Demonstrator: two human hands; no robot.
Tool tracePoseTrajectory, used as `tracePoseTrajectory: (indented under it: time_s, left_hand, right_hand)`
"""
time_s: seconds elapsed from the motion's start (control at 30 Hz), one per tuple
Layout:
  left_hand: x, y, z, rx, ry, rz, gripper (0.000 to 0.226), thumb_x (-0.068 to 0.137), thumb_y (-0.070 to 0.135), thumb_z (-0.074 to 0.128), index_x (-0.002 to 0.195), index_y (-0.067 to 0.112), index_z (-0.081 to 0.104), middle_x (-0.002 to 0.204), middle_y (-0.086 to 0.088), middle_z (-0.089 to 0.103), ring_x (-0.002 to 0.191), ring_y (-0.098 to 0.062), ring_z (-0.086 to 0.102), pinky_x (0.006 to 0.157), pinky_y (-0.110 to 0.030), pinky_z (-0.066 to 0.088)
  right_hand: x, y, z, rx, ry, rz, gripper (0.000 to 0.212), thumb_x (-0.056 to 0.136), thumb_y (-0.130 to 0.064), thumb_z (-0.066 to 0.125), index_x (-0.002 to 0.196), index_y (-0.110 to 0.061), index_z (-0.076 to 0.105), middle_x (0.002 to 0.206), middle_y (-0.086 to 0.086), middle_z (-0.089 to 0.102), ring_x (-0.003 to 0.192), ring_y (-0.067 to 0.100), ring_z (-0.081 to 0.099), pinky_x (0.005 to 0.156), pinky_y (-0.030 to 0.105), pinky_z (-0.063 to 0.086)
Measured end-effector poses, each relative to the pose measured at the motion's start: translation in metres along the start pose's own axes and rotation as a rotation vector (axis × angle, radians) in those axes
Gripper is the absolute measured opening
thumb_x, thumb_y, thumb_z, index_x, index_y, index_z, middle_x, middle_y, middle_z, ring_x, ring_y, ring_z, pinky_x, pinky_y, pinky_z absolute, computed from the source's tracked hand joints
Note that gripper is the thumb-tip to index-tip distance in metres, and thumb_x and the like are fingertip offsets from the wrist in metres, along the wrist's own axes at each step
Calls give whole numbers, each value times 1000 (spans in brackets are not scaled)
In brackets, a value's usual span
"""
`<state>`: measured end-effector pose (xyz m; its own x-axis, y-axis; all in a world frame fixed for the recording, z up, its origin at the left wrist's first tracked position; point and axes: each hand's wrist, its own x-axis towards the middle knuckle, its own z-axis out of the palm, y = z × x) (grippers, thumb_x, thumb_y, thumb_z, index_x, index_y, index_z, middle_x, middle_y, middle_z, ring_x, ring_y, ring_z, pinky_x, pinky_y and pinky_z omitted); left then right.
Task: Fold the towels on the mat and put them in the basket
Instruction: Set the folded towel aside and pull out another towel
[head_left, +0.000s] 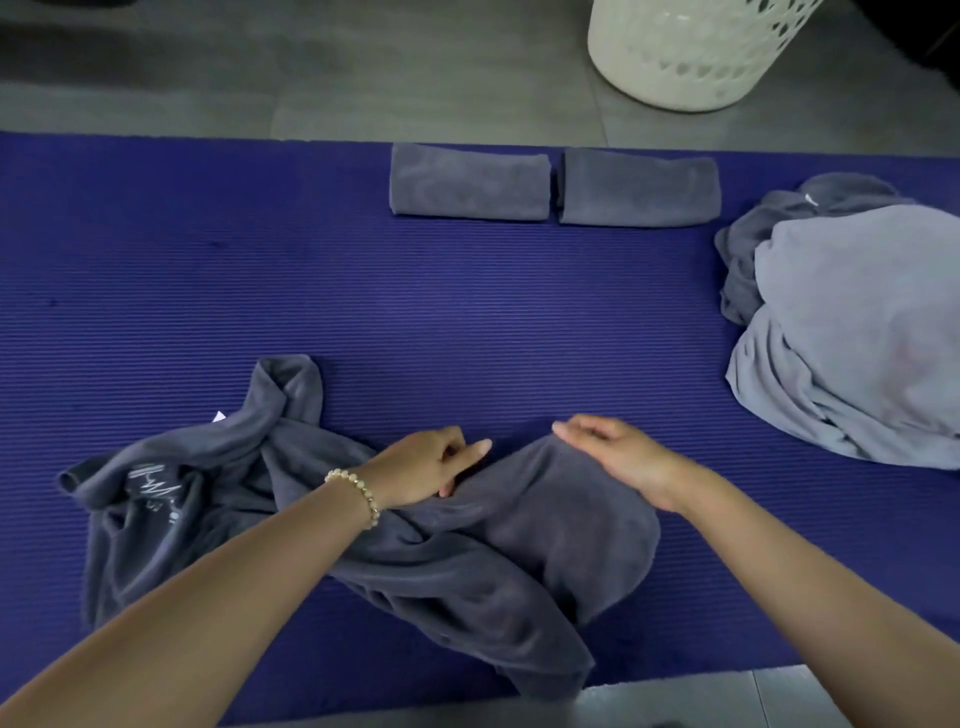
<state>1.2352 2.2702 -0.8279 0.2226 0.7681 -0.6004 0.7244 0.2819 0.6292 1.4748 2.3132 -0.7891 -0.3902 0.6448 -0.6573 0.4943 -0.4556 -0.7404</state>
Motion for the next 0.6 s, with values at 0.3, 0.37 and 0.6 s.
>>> tracePoseTrajectory:
  time_s: [0.3, 0.37, 0.6]
  left_hand:
    - [6, 43, -50, -51, 175, 49, 61, 94, 56, 42, 47, 19, 31, 40, 8, 33, 34, -4, 32, 47, -18, 30]
    - [6, 21, -45, 161, 82, -130, 60, 95, 58, 36, 53, 15, 40, 50, 3, 43, 45, -7, 43, 54, -23, 35]
    - [27, 8, -19, 72, 233, -96, 50, 93, 59, 38, 123, 23, 56, 121, 6, 55, 113, -15, 53, 96, -33, 45]
  right_hand:
    - [12, -49, -30, -103, 427, -361, 12, 86, -24, 69, 94, -20, 61, 99, -7, 65, 94, 10, 62, 84, 19, 43]
    - [22, -20, -28, -119, 509, -162, 29, 86, -31, 69, 108, -16, 58, 114, -2, 61, 103, 16, 58, 86, 21, 40]
    - [17, 40, -3, 14, 345, 164, 40, 86, -42, 66, 108, -9, 63, 97, -3, 66, 86, 9, 63, 65, 17, 46]
